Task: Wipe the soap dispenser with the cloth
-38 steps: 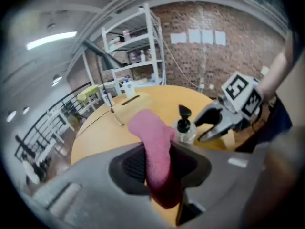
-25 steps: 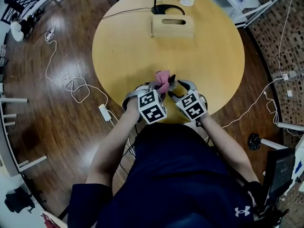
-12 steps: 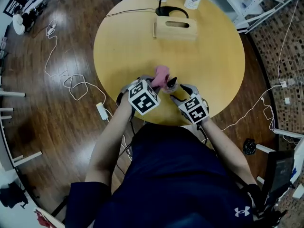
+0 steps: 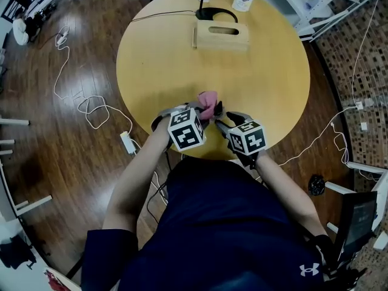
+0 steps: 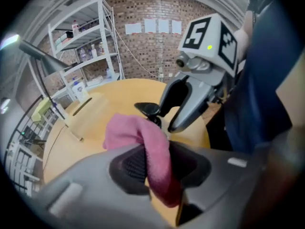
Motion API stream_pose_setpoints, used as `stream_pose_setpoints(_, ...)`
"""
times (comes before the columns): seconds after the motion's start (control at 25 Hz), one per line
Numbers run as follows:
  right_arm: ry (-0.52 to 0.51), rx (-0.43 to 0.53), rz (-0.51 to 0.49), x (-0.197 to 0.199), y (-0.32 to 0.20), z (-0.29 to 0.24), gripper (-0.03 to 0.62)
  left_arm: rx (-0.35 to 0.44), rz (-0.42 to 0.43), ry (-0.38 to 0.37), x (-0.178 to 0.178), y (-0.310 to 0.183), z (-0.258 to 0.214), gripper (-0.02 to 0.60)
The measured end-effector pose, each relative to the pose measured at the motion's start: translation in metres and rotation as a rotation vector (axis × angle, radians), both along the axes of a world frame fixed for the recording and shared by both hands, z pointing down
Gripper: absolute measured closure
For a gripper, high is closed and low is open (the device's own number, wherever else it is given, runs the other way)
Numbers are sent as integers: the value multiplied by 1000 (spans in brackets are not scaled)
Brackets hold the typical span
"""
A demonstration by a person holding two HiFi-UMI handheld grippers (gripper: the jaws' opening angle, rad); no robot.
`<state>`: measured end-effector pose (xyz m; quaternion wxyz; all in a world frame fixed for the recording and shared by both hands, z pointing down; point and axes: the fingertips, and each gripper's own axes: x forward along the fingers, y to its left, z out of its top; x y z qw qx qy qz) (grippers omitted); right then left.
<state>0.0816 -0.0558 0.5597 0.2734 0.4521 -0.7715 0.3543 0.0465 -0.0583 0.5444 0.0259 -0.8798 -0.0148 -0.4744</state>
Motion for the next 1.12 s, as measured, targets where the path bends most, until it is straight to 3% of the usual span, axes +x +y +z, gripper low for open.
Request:
stream_pose_setpoints(0.24,6,5,43,16,10,-1,373,-157,59,67,4,49,-7,474)
stream_pose_setpoints(0.28,9,4,53,17,13,0,375,-158,28,88,3,46,-10,474)
stream_pose_setpoints(0.4,-22,-16,60,11,22,2,382,-90,-178,137,-9,-7,-18,474)
stream_pose_setpoints(0.48,-48,-45,57,4,26,6,387,-26,-220,133,-7,-37,-17,474)
stream_pose_setpoints(0.68,-98,-116,66,-6,25,21,388,33,-9,45,24,-33,4,477)
stream_pose_setpoints(0.84,-103,-129,92,5,18,22,399,-3,27,19,19,-14,1,476)
stream_pose_setpoints(1.12,-83,-101,41,15,26,20,399,-98,73,21,7,33,-4,476)
